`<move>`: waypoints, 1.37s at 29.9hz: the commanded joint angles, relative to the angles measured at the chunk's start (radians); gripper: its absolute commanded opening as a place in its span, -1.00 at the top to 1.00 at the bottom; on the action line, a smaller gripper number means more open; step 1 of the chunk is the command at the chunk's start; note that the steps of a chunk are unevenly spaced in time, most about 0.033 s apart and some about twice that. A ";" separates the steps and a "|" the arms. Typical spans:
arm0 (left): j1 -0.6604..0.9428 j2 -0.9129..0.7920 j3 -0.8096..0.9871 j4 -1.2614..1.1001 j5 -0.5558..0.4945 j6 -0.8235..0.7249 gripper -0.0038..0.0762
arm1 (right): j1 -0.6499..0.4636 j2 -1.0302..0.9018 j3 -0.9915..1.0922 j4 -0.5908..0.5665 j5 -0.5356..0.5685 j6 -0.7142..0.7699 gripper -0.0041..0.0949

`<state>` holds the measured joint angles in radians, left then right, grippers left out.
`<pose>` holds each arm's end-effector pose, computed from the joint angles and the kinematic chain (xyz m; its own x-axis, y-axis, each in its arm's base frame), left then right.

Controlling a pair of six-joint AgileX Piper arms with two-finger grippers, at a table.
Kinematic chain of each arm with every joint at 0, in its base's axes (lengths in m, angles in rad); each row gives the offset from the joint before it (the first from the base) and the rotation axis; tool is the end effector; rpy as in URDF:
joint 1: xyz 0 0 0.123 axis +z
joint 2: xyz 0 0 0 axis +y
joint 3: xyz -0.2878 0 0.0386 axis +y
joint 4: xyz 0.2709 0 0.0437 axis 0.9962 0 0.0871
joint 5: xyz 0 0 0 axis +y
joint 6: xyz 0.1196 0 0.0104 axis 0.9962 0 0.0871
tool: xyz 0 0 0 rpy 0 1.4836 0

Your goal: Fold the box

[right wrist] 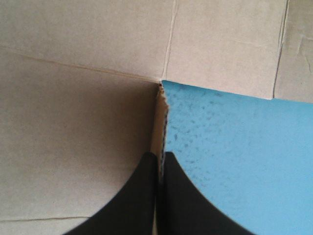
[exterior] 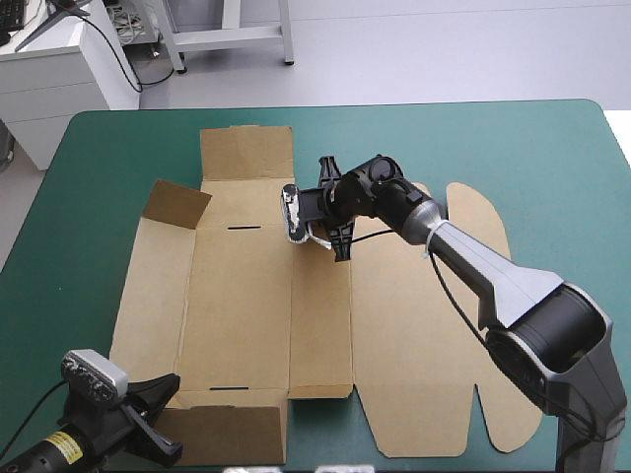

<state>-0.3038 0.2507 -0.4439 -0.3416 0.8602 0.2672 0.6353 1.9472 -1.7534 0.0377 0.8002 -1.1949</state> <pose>0.0741 -0.0552 0.2659 -0.4791 0.1900 -0.8569 0.5151 0.8514 -0.0992 0.3924 0.2933 0.2727 0.3102 -0.9142 -0.2609 -0.8206 -0.1189 -0.5590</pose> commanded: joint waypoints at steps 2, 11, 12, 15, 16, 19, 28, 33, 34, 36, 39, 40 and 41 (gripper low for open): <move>-0.004 0.012 -0.024 -0.030 -0.062 -0.005 0.92 | -0.003 -0.059 -0.030 0.007 -0.093 0.010 0.95; -0.004 0.012 -0.024 -0.030 -0.062 -0.005 0.92 | -0.003 -0.038 -0.021 0.007 -0.112 0.135 0.95; -0.004 0.012 -0.024 -0.030 -0.062 -0.005 0.92 | -0.003 -0.032 -0.021 0.007 -0.109 0.143 0.94; -0.004 0.012 -0.024 -0.030 -0.062 -0.005 0.92 | -0.003 -0.021 -0.021 0.007 -0.111 0.145 0.85; -0.004 0.012 -0.024 -0.030 -0.062 -0.005 0.92 | -0.003 -0.021 -0.021 0.007 -0.116 0.145 0.79; -0.004 0.012 -0.024 -0.030 -0.062 -0.005 0.92 | -0.003 -0.021 -0.021 0.007 -0.152 0.145 0.53; -0.004 0.012 -0.024 -0.030 -0.062 -0.005 0.92 | -0.005 -0.021 -0.021 0.005 -0.200 0.145 0.16; -0.004 0.012 -0.024 -0.030 -0.062 -0.005 0.92 | -0.009 -0.053 -0.021 -0.005 -0.198 0.145 0.16; -0.004 0.012 -0.024 -0.030 -0.062 -0.005 0.92 | -0.013 -0.064 -0.021 -0.007 -0.194 0.145 0.16; -0.004 0.012 -0.024 -0.030 -0.062 -0.005 0.92 | -0.018 -0.090 -0.021 -0.038 -0.190 0.145 0.16; -0.004 0.012 -0.024 -0.030 -0.062 -0.005 0.92 | -0.033 -0.135 -0.021 -0.127 -0.167 0.145 0.17; -0.004 0.012 -0.024 -0.030 -0.062 -0.005 0.92 | -0.042 -0.150 -0.021 -0.152 -0.158 0.152 0.17; -0.004 0.012 -0.024 -0.030 -0.062 -0.005 0.92 | -0.050 -0.166 -0.021 -0.178 -0.150 0.167 0.17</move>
<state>-0.3038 0.2507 -0.4439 -0.3416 0.8605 0.2672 0.6114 1.8850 -1.7450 -0.0593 0.6724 -1.0494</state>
